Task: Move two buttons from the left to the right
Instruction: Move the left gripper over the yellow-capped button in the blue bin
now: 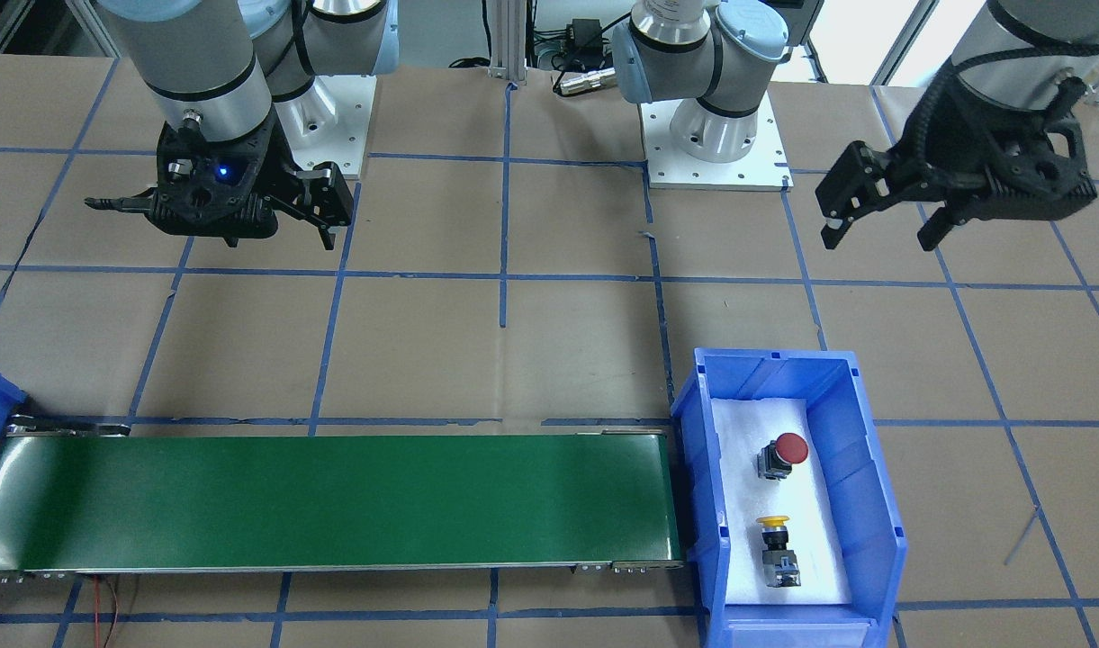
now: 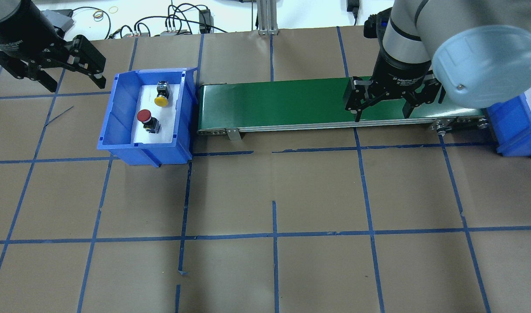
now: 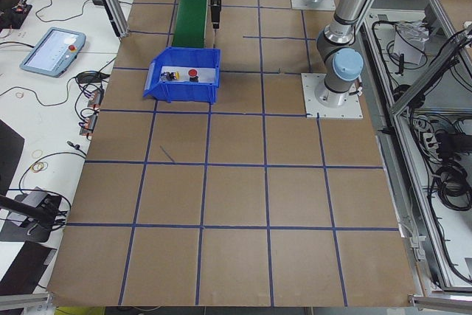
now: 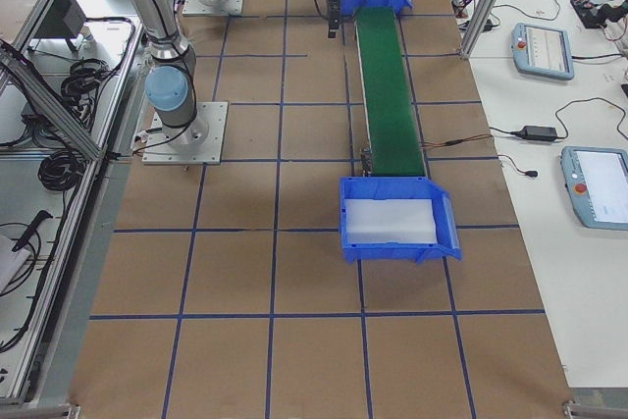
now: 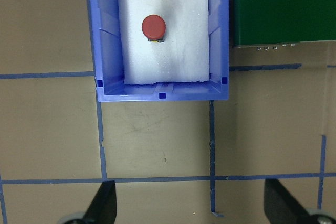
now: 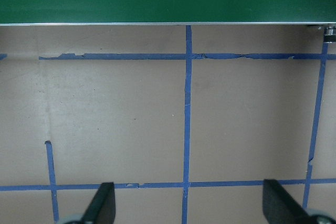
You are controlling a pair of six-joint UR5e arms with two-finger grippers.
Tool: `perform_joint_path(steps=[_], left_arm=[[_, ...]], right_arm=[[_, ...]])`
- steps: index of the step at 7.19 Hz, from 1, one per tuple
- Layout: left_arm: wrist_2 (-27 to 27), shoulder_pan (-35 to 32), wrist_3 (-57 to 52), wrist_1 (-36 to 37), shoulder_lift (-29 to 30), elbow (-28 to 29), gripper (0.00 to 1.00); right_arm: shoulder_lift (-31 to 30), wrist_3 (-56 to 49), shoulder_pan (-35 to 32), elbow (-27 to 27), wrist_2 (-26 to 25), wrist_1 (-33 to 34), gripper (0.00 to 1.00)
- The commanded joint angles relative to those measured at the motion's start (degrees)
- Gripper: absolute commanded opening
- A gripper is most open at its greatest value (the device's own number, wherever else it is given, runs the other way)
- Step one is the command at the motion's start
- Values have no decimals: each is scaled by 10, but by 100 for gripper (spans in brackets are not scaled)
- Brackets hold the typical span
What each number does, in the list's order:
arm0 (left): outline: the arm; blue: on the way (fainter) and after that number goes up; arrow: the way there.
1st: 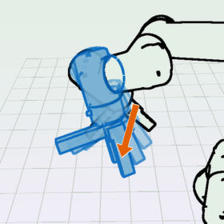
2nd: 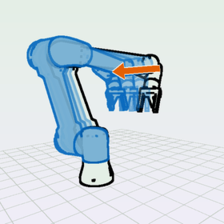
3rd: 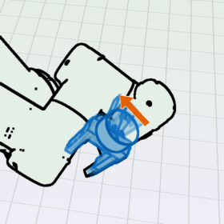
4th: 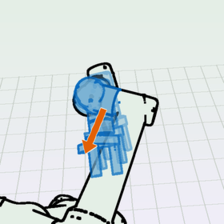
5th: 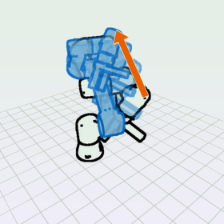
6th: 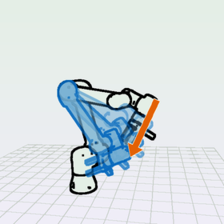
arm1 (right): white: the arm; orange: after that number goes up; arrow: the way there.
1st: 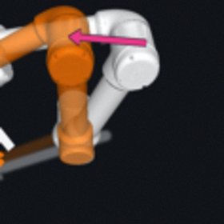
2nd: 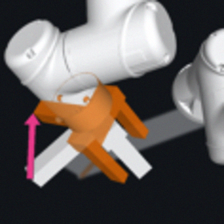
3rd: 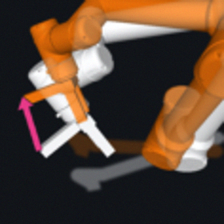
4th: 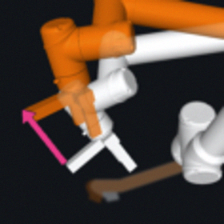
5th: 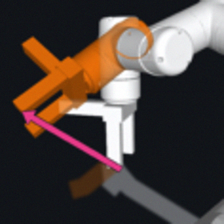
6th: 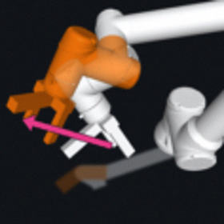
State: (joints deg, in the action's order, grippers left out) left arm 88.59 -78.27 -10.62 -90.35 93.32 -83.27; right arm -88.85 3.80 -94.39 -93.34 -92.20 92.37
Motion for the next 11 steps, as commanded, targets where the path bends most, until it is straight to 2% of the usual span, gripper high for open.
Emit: perform_joint_path(steps=[1,3,5,6,11], left_arm=[[-4,7,-2,136,130,26,100],[3,7,-2,163,220,87,100],[4,-7,5,182,273,118,100],[24,-23,19,182,274,120,100],[18,-34,39,239,330,122,100]], right_arm=[[0,1,0,0,0,0,100],[0,2,-1,0,2,1,100],[1,-1,-1,-1,3,10,100],[2,0,-1,-2,3,11,100],[3,-2,-1,-2,2,12,100]])
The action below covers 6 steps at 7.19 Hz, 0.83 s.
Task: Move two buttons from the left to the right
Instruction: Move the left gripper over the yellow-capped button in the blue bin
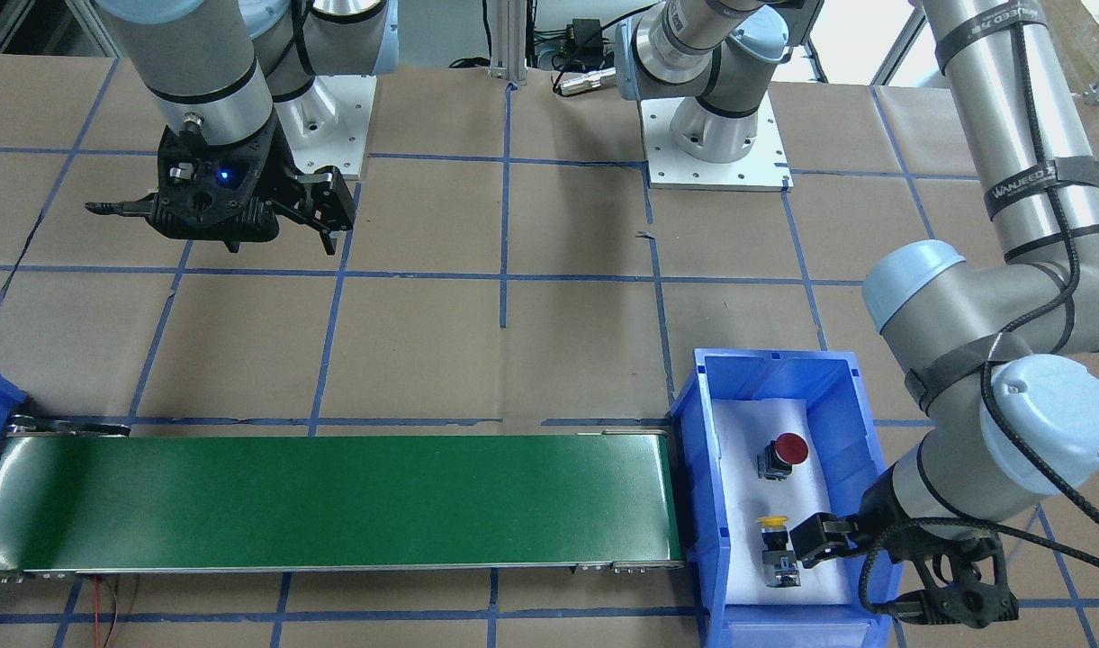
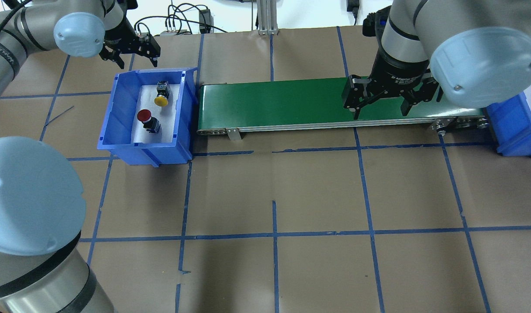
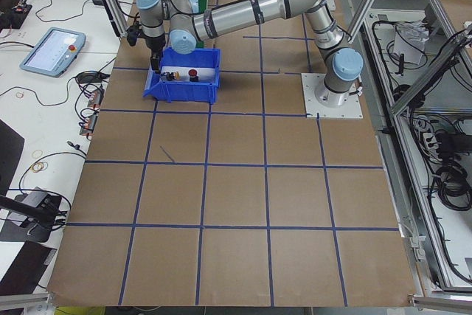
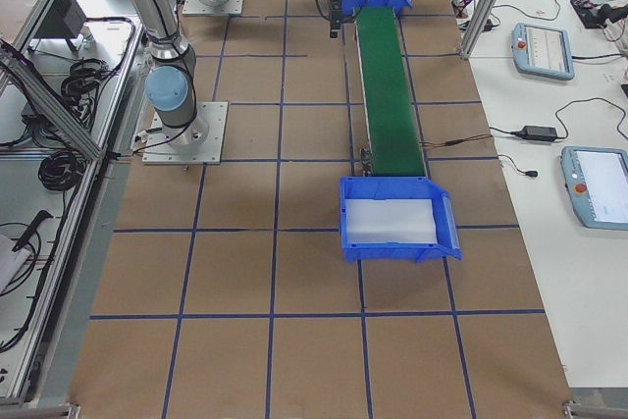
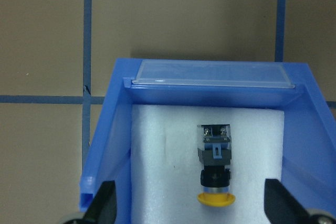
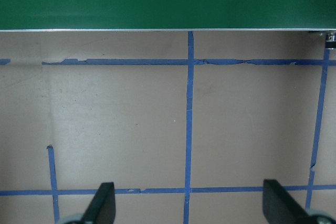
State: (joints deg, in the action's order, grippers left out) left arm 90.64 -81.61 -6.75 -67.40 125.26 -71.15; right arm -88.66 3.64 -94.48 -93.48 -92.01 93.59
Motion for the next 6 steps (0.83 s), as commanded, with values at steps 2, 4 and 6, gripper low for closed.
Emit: perform_joint_path(steps=[2,4,6], left_arm=[[-14,0,2,26,30,1,98],[-32,-3,2,26,38,-6,94],[-32,-5,4,26,44,-8,95]], right_arm=[[0,0,1,1,0,0,100],[1,0,1,1,-1,1,100],[0,0,1,0,-1,4,100]])
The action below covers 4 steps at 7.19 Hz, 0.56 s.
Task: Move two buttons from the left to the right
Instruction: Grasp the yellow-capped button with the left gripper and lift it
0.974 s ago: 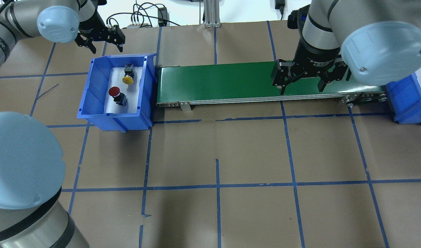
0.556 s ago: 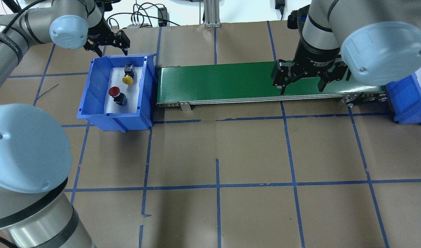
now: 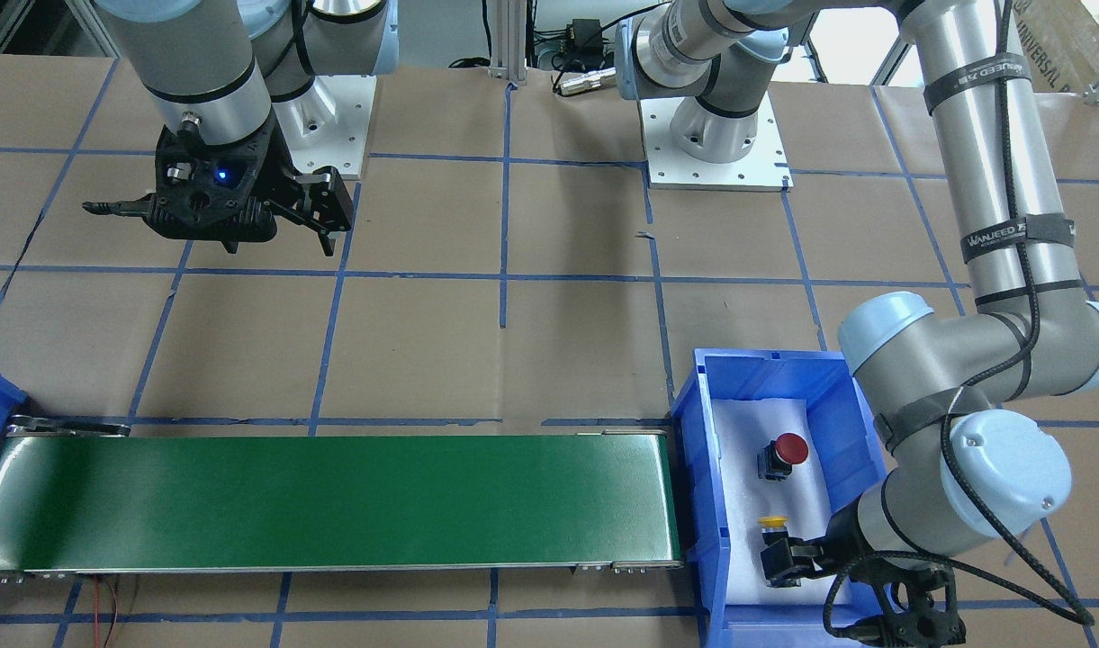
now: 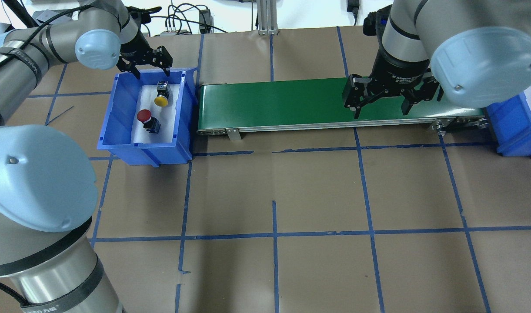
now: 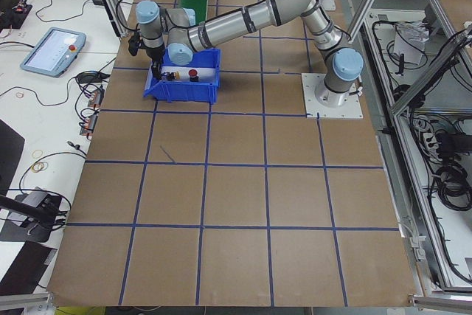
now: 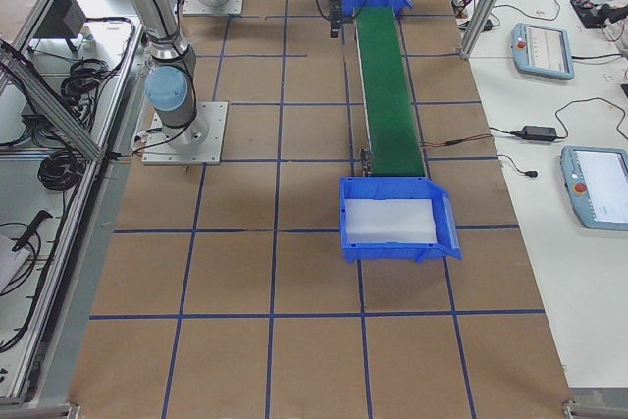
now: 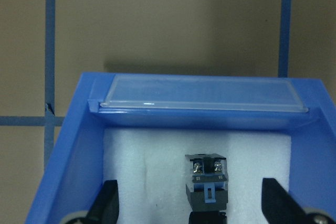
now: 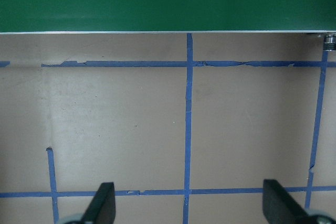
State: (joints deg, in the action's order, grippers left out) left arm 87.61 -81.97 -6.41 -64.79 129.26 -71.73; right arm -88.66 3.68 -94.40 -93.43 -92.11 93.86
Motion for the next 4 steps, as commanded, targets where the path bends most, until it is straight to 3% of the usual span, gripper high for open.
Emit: perform_joint_path(steps=[1,4], left_arm=[[-1,-2,1,0,5,-9,95],[-1,-2,2,2,9,-18,93]], right_arm=[[0,1,0,0,0,2,100],[0,1,0,1,0,1,100]])
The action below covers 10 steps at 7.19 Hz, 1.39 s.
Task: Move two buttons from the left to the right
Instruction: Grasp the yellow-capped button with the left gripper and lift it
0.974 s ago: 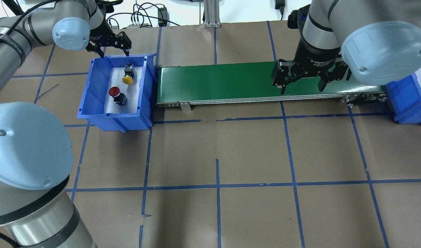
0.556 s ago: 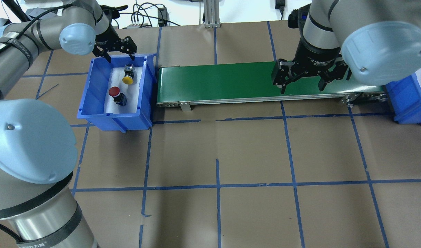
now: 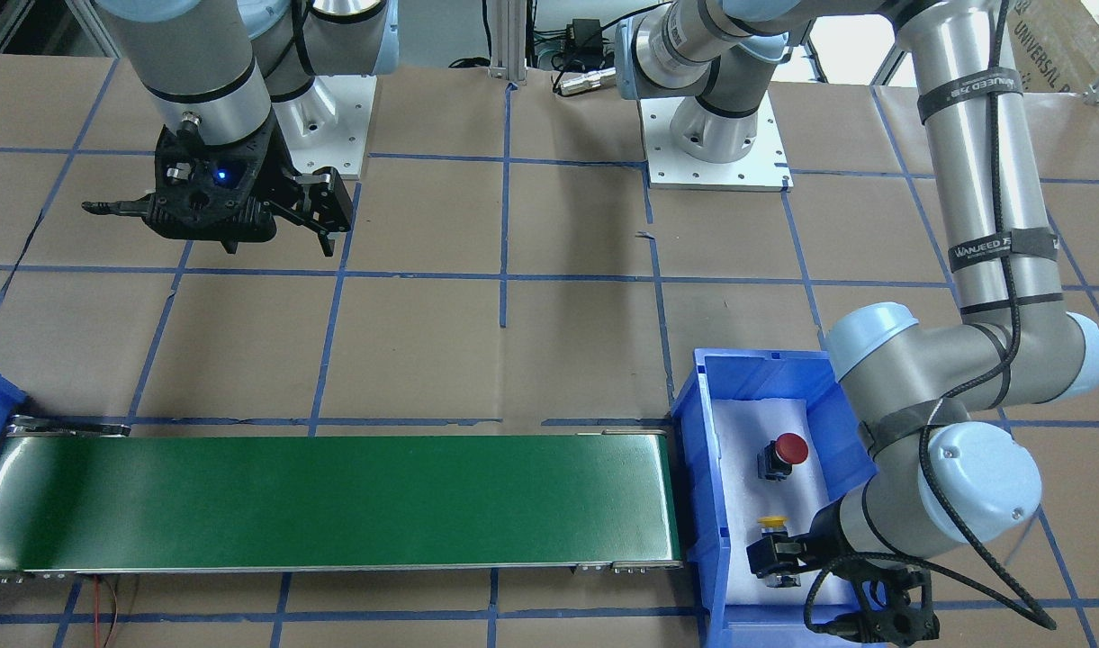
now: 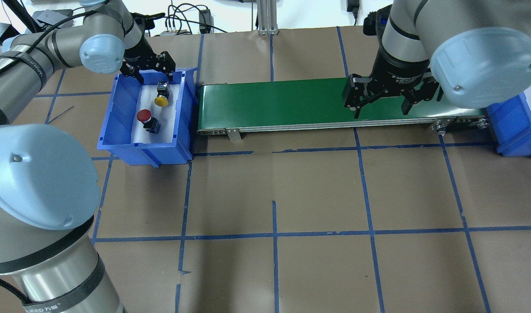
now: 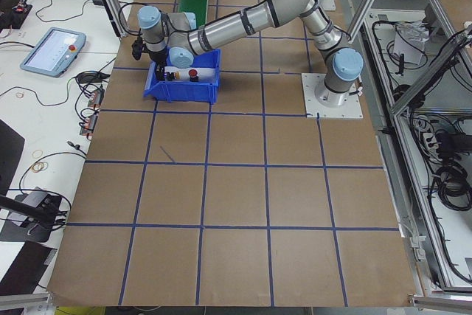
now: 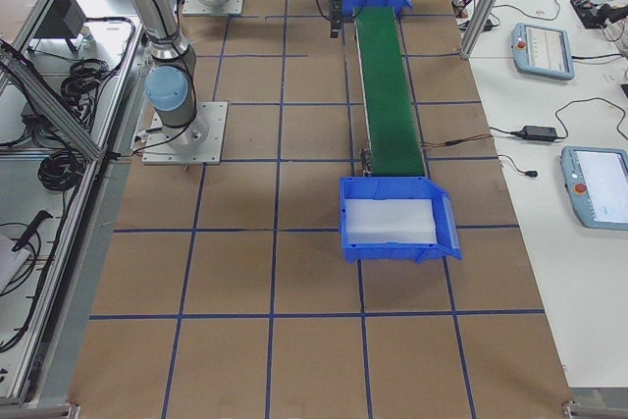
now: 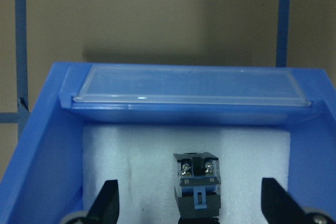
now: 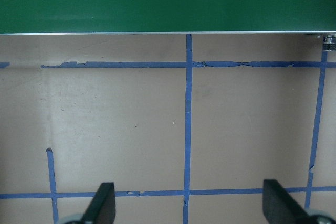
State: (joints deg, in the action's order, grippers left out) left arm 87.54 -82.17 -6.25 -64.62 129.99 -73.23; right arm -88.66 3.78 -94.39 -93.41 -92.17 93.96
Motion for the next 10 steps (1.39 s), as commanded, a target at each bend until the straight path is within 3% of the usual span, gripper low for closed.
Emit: perform_joint_path(steps=[1,2,4,5,8,10], left_arm=[[0,0,1,0,3,-9,90],[0,0,0,3,2,-10,79],[-1,0,3,3,2,-10,20],[-2,0,8,3,2,-10,4],[5,-1,5,-9,-31,-3,0],[63,-28,5,-114,-121,5,0]], right_arm=[[0,1,0,1,0,0,100],[0,1,0,0,1,0,100],[-1,2,0,1,-2,-1,100],[-1,2,0,1,0,0,100],[-1,2,0,0,-5,-2,100],[-1,2,0,-1,-4,-2,100]])
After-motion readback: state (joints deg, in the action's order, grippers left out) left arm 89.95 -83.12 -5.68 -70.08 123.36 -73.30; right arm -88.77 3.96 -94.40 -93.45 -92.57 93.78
